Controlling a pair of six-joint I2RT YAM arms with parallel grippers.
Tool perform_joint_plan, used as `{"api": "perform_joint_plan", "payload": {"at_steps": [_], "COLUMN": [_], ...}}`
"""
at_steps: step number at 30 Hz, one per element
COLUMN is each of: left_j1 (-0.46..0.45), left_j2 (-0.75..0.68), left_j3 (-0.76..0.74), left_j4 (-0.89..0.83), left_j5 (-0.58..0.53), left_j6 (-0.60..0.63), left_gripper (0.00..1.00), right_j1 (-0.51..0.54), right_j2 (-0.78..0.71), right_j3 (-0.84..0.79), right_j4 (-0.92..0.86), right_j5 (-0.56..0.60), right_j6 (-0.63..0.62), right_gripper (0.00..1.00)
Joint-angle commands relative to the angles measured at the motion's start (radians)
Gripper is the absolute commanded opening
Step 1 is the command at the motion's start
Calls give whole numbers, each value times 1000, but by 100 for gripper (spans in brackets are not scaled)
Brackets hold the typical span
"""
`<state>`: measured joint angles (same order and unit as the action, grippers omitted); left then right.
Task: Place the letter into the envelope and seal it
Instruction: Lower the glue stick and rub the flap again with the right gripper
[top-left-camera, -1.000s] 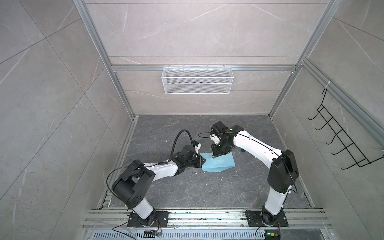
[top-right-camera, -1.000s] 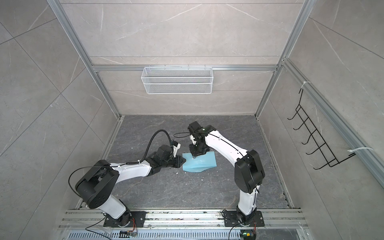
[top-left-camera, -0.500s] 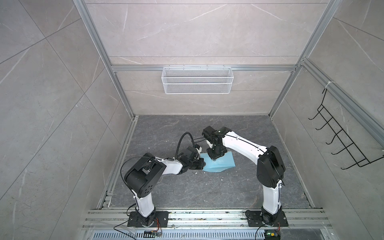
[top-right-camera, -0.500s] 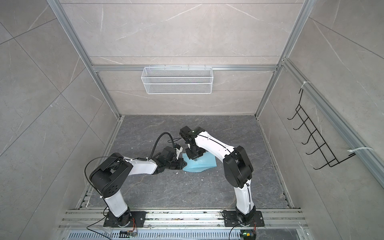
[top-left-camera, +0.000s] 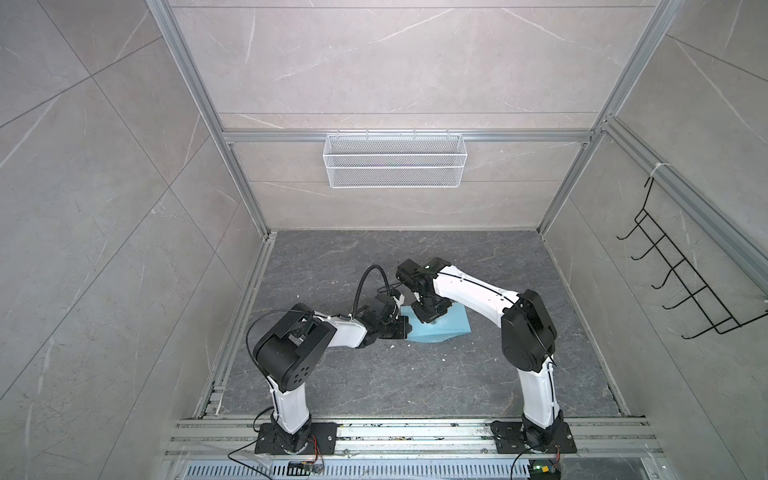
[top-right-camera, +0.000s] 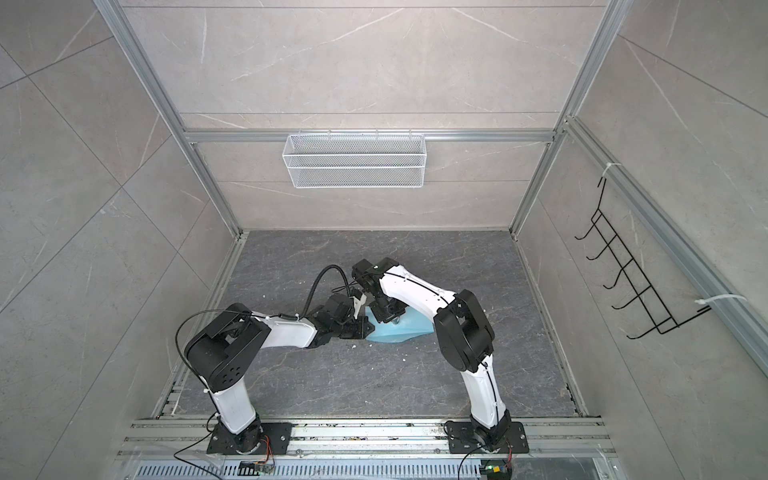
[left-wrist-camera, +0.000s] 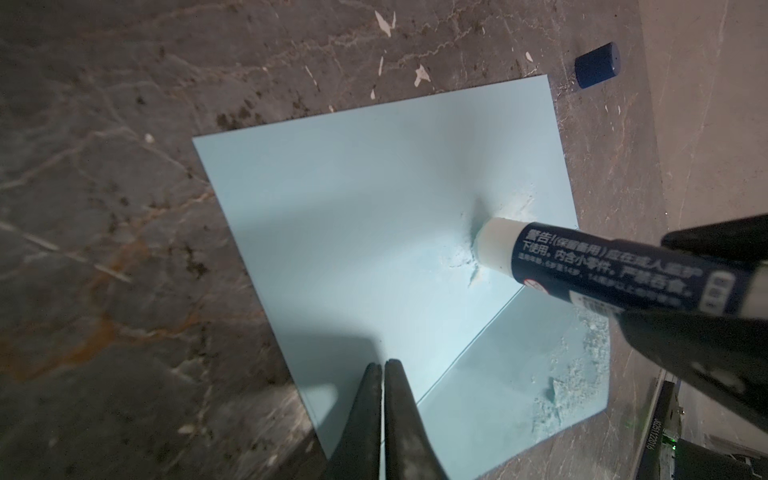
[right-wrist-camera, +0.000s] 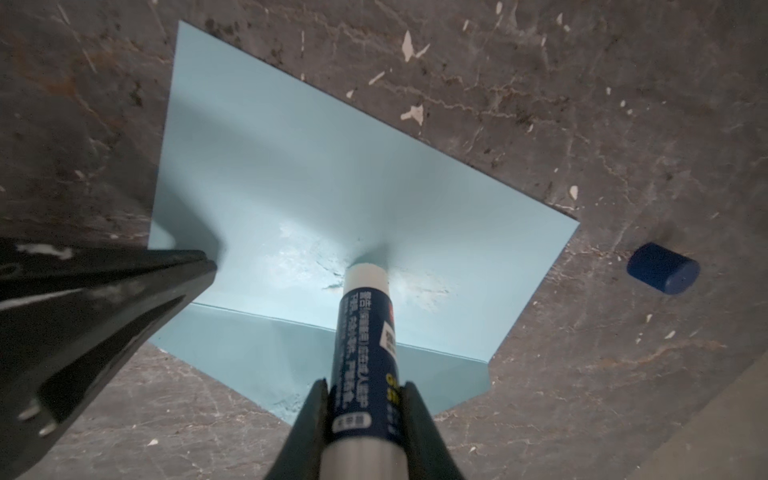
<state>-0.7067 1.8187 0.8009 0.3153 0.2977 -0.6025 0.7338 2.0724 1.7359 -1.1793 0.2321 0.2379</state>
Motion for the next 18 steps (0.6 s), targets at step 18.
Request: {"api": "perform_joint_plan", "payload": {"at_steps": [18], "left_j1": [3], "left_j2": [-35], "left_j3": [26], "left_j4": [-4], "left_j5": [1], "left_j6": [9], "left_gripper": [10], "right_j1": [20], "right_j2": [-6], "right_j3": [14], "right_j4": [-61], "right_j5": [157], "right_j6": [-8], "right_gripper": [0]}}
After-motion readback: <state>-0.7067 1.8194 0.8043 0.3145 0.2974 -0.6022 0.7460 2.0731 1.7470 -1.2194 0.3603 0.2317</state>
